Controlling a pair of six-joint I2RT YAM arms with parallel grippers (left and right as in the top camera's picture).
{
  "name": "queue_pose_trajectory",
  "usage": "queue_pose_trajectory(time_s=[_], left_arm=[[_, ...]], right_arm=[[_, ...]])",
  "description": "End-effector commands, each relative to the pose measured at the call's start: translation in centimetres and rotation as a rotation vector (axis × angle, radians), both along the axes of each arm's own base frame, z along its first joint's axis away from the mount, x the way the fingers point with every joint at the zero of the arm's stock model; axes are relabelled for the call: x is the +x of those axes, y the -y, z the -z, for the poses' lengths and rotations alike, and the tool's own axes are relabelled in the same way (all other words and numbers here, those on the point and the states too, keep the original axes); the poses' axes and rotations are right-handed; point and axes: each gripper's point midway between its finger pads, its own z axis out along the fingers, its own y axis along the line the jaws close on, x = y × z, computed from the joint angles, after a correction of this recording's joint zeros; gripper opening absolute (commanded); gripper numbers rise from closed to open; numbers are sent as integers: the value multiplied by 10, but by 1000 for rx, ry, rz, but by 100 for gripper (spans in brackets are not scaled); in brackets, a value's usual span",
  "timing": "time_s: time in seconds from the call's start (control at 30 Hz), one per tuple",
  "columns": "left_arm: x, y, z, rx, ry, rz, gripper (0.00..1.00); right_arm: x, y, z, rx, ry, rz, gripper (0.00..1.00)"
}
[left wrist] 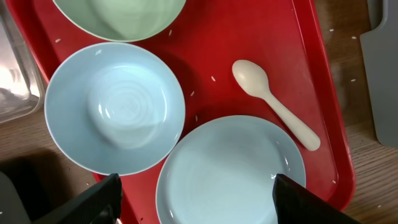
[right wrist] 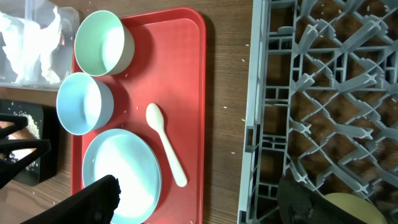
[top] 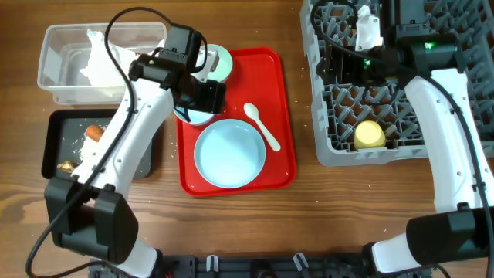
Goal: Sort waste into correct bins and load items into the dishwasher rack
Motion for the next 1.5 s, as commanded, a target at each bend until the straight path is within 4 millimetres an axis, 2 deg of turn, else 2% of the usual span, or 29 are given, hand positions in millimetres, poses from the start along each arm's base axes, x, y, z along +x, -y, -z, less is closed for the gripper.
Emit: queue_pose_trajectory(time_s=[0.0, 0.13, 0.27, 0.47, 0.63, 0.73, 0.87, 1.03, 1.1, 1.17, 1.2, 1.33, 1.47], left_arm=[[9, 1, 13, 18, -7, 12, 73], [13, 3, 19, 17, -8, 12, 67], [15, -3, 14, 5, -3, -32, 65], [18, -26, -12, -46, 30, -185, 63], [14, -28, -16, -43, 26, -188, 61], [13, -37, -18, -62, 8, -267, 61], [12, -67, -35, -103, 18, -429, 58], [13, -131, -62, -155, 79, -668, 59], [13, -155, -64, -162, 87, -739, 64], [12, -170, -63, -161, 90, -779, 78], [12, -179, -62, -159, 89, -803, 81], [8, -199, -62, -156, 90, -854, 100], [6, -201, -61, -154, 83, -863, 100]], right_arm=[[1, -5, -9, 8, 31, -32, 84], [2, -6, -10, 13, 40, -32, 84], [14, -18, -12, 74, 60, -21, 82], [28, -64, 15, 94, 30, -89, 81], [36, -102, 35, 120, 12, -116, 81], [39, -131, 55, 137, -13, -134, 80], [43, -164, 85, 158, -54, -134, 77], [37, -200, 121, 156, -95, -176, 75], [34, -214, 130, 156, -94, -202, 73], [32, -227, 137, 156, -83, -226, 72], [31, -234, 142, 155, -79, -237, 70], [32, -250, 158, 133, -62, -232, 58], [35, -259, 169, 128, -43, -235, 47]])
